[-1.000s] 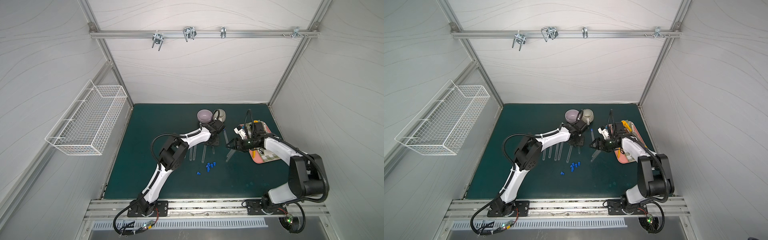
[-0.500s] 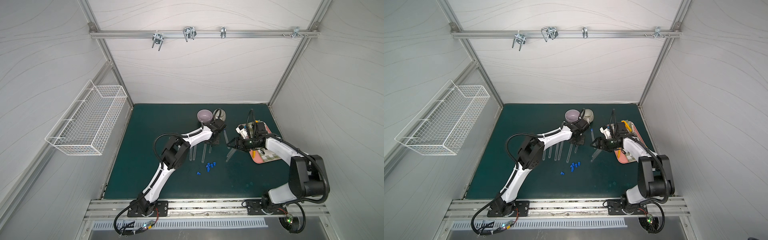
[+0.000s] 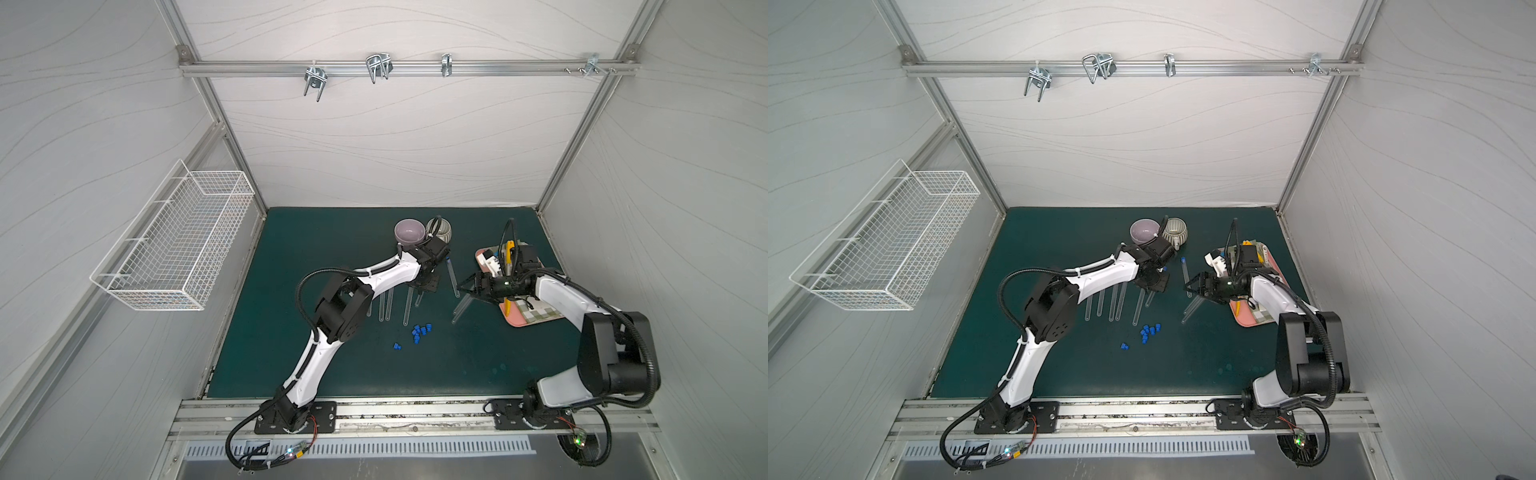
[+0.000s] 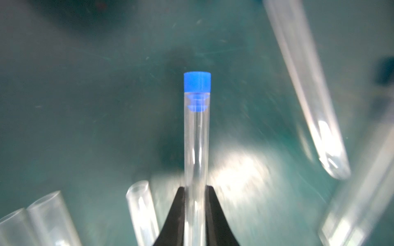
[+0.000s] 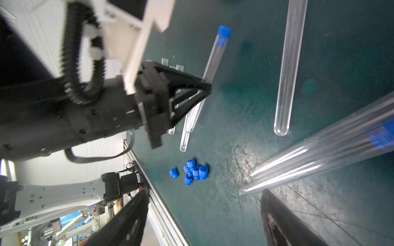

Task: Remove stoppers from test tubes
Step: Pick up the test tube at the center of the board, then open the stopper on the test tube.

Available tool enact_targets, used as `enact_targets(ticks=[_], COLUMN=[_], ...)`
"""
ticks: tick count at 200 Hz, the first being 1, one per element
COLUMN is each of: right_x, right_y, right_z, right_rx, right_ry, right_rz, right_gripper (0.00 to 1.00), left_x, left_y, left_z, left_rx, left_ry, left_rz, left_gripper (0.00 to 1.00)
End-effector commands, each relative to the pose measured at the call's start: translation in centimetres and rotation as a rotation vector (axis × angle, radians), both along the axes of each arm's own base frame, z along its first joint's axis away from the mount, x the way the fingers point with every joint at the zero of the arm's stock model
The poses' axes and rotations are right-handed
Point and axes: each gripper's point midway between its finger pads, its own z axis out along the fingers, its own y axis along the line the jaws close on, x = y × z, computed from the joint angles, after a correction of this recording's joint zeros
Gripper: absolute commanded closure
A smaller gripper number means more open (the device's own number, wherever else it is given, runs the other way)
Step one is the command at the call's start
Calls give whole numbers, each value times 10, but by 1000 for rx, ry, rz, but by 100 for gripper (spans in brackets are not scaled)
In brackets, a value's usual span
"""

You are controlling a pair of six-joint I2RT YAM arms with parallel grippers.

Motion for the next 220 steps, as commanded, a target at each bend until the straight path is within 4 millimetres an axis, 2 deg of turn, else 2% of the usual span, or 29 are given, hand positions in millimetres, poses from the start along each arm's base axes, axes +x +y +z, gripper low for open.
enact_targets(ticks=[1, 39, 80, 107, 131, 182, 220], right_x=[-3, -2, -15, -25, -31, -50, -55], right_y=[3, 15, 45, 65, 79, 104, 111], right_z=[13, 25, 46, 61, 65, 55, 48], right_rx=[64, 130, 197, 235, 250, 260, 269], right_ry=[-15, -12, -13, -22, -16, 33, 58], right_rz=[12, 41, 154, 226, 273, 378, 408], right_gripper=[18, 19, 20, 21, 25, 30, 35], left_x=[-6, -45, -86, -108, -125, -140, -141], left_y=[-4, 24, 55, 59, 58, 54, 55], left_z=[56, 82, 99, 108, 104, 96, 95], left_rx=[-67, -72, -58, -96, -84, -55, -45], left_ry=[-91, -89, -120, -140, -161, -196, -213], left_rz=[-117, -215, -303, -365, -440, -514, -522], left_gripper=[97, 97, 96, 96, 96, 96, 95])
